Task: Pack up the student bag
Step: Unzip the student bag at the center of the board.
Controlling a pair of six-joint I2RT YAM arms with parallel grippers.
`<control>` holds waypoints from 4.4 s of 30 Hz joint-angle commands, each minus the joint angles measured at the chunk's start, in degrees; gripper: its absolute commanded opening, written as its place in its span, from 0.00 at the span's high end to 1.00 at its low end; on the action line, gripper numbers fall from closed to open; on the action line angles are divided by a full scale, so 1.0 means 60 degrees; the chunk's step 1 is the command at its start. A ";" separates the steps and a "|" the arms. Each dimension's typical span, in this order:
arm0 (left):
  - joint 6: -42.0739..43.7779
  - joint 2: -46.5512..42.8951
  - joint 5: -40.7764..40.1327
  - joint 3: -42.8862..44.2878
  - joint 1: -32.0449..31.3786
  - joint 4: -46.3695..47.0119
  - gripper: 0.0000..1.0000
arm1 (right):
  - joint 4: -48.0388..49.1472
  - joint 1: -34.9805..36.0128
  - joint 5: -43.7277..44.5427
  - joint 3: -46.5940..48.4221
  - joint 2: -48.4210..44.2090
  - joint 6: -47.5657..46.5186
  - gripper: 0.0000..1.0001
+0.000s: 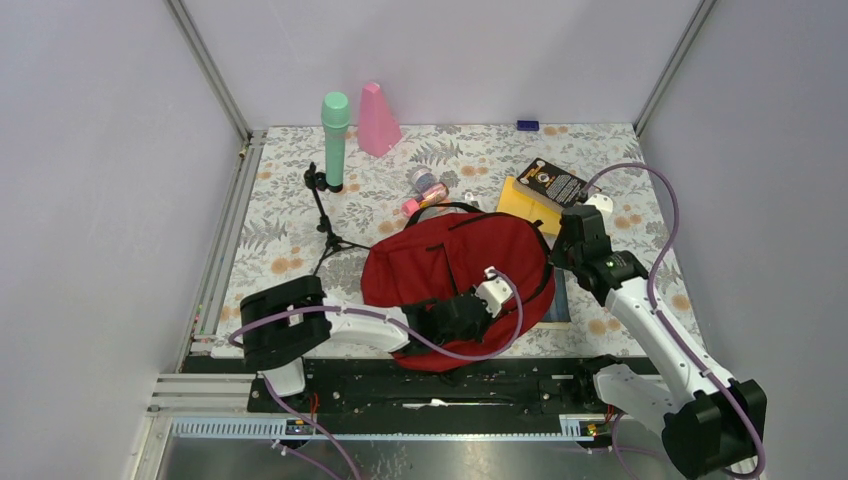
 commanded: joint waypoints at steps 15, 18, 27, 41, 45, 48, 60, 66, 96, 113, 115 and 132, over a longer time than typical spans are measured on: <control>0.0394 -0.0958 -0.0965 -0.0568 -0.1712 -0.1139 1.00 | 0.0897 -0.0006 0.0086 0.0155 0.0346 -0.0474 1.00; 0.0159 -0.1152 -0.1007 -0.0696 -0.1808 -0.1089 1.00 | 0.0903 -0.0008 0.0073 0.0125 0.0310 -0.0538 1.00; -0.0116 -0.1824 -0.2046 0.0712 -0.1809 -0.1871 0.50 | 0.1037 0.0016 -0.1124 -0.0204 -0.0002 -0.0843 1.00; -0.3151 -0.0694 -0.0978 0.3430 -0.0207 -0.1901 0.06 | 0.0832 0.0029 -0.1313 -0.0995 -0.1339 -0.0276 1.00; -0.3298 -0.0257 -0.1085 0.3677 -0.0111 -0.1869 0.03 | 0.0832 0.0021 -0.1215 -0.1041 -0.1474 -0.0178 1.00; -0.3284 0.0099 -0.1039 0.3881 -0.0111 -0.1937 0.01 | 0.0824 0.0021 -0.1104 -0.1012 -0.1479 -0.0187 1.00; -0.2741 0.1508 -0.0716 0.4507 -0.0125 -0.1756 0.26 | 0.0807 0.0022 -0.1077 -0.0980 -0.1543 -0.0268 1.00; -0.1930 0.1687 -0.1107 0.4484 -0.0127 -0.1681 0.69 | 0.0747 0.0021 -0.0994 -0.0943 -0.1502 -0.0381 1.00; -0.0073 0.0100 0.0704 0.1216 -0.0829 -0.0085 1.00 | 0.1128 0.0022 -0.0721 -0.0821 -0.0456 -0.0797 1.00; -0.0238 -0.0728 0.0956 0.0109 -0.1190 -0.0127 1.00 | 0.1189 0.0025 -0.0795 -0.0605 -0.0109 -0.0731 1.00; -0.0226 -0.0843 0.1036 -0.0023 -0.1229 -0.0176 1.00 | 0.1245 0.0032 -0.0808 -0.0582 -0.0043 -0.0699 1.00; -0.0266 -0.1551 0.1154 -0.0697 -0.1612 -0.1003 1.00 | 0.1621 0.0026 -0.1166 -0.0435 0.0536 -0.0563 1.00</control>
